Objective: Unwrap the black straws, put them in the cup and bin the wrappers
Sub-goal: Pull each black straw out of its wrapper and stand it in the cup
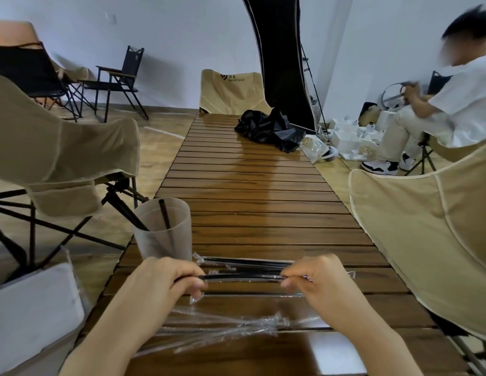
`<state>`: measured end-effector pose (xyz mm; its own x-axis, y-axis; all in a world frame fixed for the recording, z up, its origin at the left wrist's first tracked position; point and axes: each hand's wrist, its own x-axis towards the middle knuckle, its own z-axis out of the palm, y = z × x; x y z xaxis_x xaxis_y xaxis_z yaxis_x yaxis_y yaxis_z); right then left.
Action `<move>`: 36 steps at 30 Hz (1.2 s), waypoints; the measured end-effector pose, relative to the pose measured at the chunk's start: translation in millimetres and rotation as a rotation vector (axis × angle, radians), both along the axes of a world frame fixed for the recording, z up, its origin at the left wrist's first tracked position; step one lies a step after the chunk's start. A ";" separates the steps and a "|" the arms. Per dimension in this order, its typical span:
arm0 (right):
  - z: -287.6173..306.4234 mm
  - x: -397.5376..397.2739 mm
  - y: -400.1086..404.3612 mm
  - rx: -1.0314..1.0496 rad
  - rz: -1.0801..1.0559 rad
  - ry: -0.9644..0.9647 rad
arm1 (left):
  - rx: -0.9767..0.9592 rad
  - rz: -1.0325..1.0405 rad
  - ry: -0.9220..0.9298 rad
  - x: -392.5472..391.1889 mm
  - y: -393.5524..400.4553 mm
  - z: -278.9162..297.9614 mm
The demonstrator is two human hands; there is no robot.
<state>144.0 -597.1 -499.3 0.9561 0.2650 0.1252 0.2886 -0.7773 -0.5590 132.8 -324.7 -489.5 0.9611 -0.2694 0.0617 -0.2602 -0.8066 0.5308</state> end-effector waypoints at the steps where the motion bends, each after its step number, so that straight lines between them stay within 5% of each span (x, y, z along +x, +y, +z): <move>1: -1.4 0.1 1.0 -0.022 0.018 -0.004 | -0.001 0.003 0.000 0.0 -0.6 0.1; 16: 4.8 -2.4 0.9 0.038 -0.008 0.082 | -0.015 0.112 -0.043 -4.2 11.3 0.2; 23: -4.8 -2.8 1.9 -0.106 0.092 0.030 | 0.027 0.035 -0.028 -2.7 0.2 4.1; 36: 2.8 -3.2 11.0 0.039 0.028 0.045 | 0.000 -0.046 0.016 -2.6 -18.1 -0.2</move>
